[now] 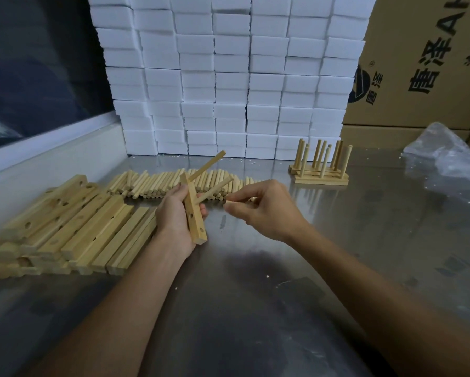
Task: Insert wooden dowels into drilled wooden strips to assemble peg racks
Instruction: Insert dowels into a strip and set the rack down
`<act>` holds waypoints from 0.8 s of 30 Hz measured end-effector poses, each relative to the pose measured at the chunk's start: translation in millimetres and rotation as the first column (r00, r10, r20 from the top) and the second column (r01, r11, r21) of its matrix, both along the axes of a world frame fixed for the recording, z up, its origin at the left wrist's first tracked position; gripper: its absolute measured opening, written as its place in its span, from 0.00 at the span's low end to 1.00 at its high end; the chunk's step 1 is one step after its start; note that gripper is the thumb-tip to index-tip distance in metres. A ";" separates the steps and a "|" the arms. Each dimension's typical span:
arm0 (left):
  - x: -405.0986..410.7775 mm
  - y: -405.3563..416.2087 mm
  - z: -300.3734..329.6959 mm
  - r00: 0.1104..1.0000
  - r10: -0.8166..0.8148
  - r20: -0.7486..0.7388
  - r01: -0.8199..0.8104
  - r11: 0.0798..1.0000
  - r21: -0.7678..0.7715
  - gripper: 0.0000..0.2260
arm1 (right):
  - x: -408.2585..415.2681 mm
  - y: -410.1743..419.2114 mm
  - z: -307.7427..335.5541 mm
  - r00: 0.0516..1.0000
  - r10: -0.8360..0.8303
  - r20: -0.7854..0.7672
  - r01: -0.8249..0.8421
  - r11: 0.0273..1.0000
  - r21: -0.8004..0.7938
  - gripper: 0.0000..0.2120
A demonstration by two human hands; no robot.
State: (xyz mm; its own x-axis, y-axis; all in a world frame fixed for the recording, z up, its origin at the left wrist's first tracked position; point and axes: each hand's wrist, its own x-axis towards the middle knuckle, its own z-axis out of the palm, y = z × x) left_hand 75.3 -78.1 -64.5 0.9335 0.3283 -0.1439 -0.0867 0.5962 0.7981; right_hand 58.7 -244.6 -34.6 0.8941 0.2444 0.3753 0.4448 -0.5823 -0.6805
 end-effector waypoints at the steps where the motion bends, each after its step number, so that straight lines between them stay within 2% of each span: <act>1: -0.1 -0.1 -0.4 1.000 -0.004 0.001 0.004 1.000 0.004 0.07 | -1.1 1.5 -0.5 1.000 0.017 0.014 -0.017 1.000 -0.003 0.07; 5: 1.0 -2.5 -1.9 0.999 -0.037 -0.016 0.037 0.999 0.020 0.12 | -5.5 8.6 -4.4 0.996 0.075 0.057 -0.069 0.992 -0.102 0.09; 10: 0.0 -6.6 -0.4 0.997 -0.076 -0.029 0.076 0.997 -0.006 0.13 | -7.4 14.9 -8.6 0.979 0.195 0.058 -0.183 0.968 -0.171 0.03; 12: -0.8 -6.6 0.2 0.996 -0.080 -0.041 0.079 0.997 -0.013 0.13 | -9.2 17.0 -8.1 0.969 0.240 0.052 -0.228 0.957 -0.182 0.04; 15: -1.8 -5.9 1.7 0.994 -0.086 -0.060 0.085 0.996 -0.019 0.14 | -11.9 17.5 -5.3 0.963 0.265 0.054 -0.250 0.947 -0.200 0.05; 18: -2.7 -6.2 4.4 0.994 -0.092 -0.063 0.092 0.996 -0.005 0.16 | -14.5 17.6 -2.1 0.955 0.279 0.095 -0.243 0.928 -0.282 0.05; 22: -6.4 -9.7 9.5 0.992 -0.114 -0.051 0.116 0.993 0.028 0.06 | -17.8 18.4 3.6 0.941 0.302 0.154 -0.207 0.871 -0.446 0.04; 24: -9.3 -12.3 11.8 0.993 -0.107 -0.058 0.110 0.993 0.037 0.05 | -20.3 19.8 4.5 0.939 0.289 0.189 -0.147 0.830 -0.538 0.04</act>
